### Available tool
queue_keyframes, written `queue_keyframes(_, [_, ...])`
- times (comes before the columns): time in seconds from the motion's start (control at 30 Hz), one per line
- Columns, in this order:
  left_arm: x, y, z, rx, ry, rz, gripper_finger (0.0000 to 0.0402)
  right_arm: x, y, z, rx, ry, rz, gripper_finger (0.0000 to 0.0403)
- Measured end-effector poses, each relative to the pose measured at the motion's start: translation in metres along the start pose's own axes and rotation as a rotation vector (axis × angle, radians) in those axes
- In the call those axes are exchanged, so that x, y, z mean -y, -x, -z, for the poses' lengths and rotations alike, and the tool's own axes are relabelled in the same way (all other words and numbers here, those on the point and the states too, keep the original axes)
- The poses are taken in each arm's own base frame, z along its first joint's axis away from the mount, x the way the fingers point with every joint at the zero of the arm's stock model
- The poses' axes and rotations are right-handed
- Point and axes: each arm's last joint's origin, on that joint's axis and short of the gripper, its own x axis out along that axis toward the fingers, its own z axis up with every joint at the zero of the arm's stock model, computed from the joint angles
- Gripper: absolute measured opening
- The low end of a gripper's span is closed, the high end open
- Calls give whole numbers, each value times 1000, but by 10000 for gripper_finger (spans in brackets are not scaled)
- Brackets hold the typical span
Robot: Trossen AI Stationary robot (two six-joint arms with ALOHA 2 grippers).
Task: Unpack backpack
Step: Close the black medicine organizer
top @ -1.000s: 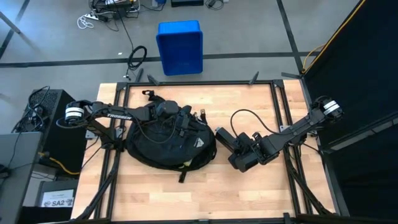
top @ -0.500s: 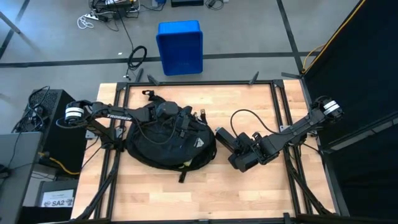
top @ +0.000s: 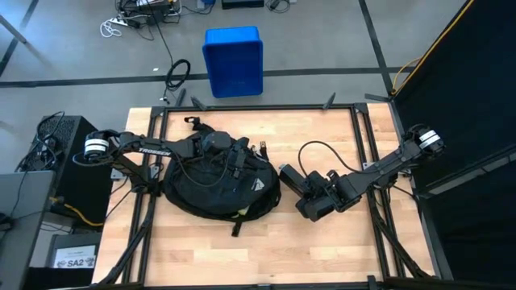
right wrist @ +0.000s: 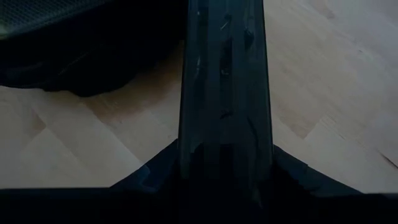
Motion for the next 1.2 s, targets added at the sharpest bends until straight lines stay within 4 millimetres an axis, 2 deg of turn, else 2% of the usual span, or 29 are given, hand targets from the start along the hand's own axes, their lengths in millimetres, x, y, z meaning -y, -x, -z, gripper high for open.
queue_keyframes(0.63, [0, -5, 4, -11, 4, 3, 127, 1, -2, -6, -35, 28, -7, 140])
queue_keyframes(1.2, [0, -5, 4, -11, 18, 2, 127, 5, -3, -7, -64, 53, 17, 151])
